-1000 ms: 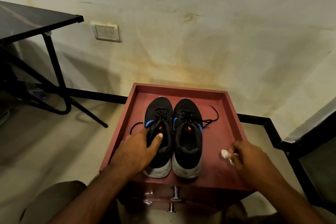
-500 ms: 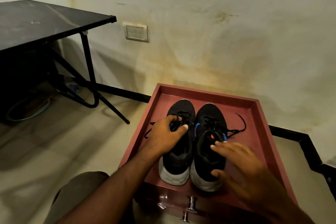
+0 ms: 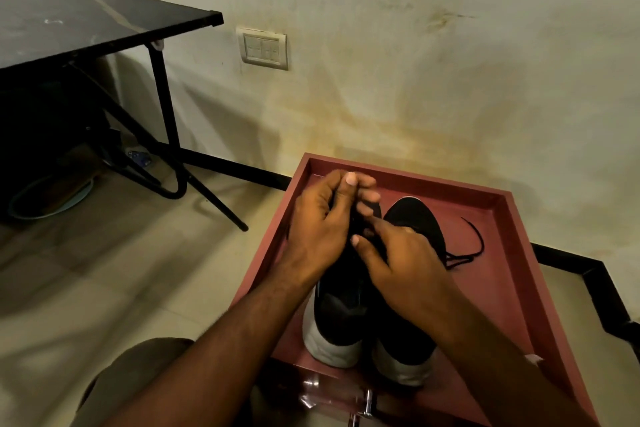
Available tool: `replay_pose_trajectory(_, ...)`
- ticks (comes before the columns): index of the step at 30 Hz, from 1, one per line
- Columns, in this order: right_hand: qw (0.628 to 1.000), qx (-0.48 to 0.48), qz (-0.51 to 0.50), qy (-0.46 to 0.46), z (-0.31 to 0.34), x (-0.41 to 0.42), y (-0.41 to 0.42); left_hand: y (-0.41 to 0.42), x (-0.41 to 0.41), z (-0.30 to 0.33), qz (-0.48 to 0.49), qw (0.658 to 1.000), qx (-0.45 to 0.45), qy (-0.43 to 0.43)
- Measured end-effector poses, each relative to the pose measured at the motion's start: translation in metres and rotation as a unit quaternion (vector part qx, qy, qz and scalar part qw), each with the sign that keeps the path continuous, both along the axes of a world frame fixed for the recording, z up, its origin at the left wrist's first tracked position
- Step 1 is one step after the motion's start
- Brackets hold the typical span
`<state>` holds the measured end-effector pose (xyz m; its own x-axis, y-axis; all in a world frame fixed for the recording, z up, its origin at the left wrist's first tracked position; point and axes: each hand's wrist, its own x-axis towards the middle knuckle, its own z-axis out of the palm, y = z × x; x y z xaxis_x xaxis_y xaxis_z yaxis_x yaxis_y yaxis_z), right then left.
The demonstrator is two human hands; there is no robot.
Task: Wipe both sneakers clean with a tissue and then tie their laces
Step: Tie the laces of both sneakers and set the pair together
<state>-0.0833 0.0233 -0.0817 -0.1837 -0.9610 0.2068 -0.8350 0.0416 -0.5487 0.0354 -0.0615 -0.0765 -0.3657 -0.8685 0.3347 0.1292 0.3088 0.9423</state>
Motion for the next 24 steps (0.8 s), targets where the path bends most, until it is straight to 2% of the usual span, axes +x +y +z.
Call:
replay_pose_trajectory(4,0.991,0.054,-0.053,-0.111,-0.007,-0.006,-0.014,-0.008,0.012,0.01,0.018,0.997,-0.046,0.061)
replay_pose_trajectory(6,0.974,0.056,-0.068,-0.206,-0.009,-0.013,-0.014,-0.015,0.017,0.008,0.024,0.996,-0.053,0.067)
replay_pose_trajectory(8,0.931,0.021,-0.066,-0.357,-0.002,-0.018,-0.012,-0.021,0.02,0.006,0.032,0.996,-0.041,0.068)
replay_pose_trajectory(11,0.817,-0.073,-0.066,-0.568,0.017,-0.026,-0.01,-0.024,0.018,0.006,0.035,0.996,-0.025,0.08)
replay_pose_trajectory(12,0.787,-0.112,-0.063,-0.603,0.025,-0.028,-0.01,-0.024,0.017,0.008,0.036,0.996,-0.026,0.082)
replay_pose_trajectory(15,0.738,-0.22,-0.044,-0.636,0.05,-0.034,-0.004,-0.02,0.016,0.011,0.035,0.996,-0.04,0.071)
replay_pose_trajectory(17,0.706,-0.246,-0.026,-0.663,0.066,-0.04,0.002,-0.018,0.016,0.01,0.03,0.996,-0.044,0.066)
replay_pose_trajectory(19,0.707,-0.238,-0.033,-0.665,0.074,-0.047,0.007,-0.017,0.016,0.01,0.026,0.997,-0.043,0.065)
replay_pose_trajectory(21,0.737,-0.202,-0.069,-0.642,0.069,-0.048,0.007,-0.015,0.014,0.008,0.019,0.997,-0.037,0.066)
replay_pose_trajectory(24,0.862,-0.102,-0.142,-0.475,0.04,-0.042,0.006,-0.013,0.011,0.005,0.014,0.998,-0.034,0.044)
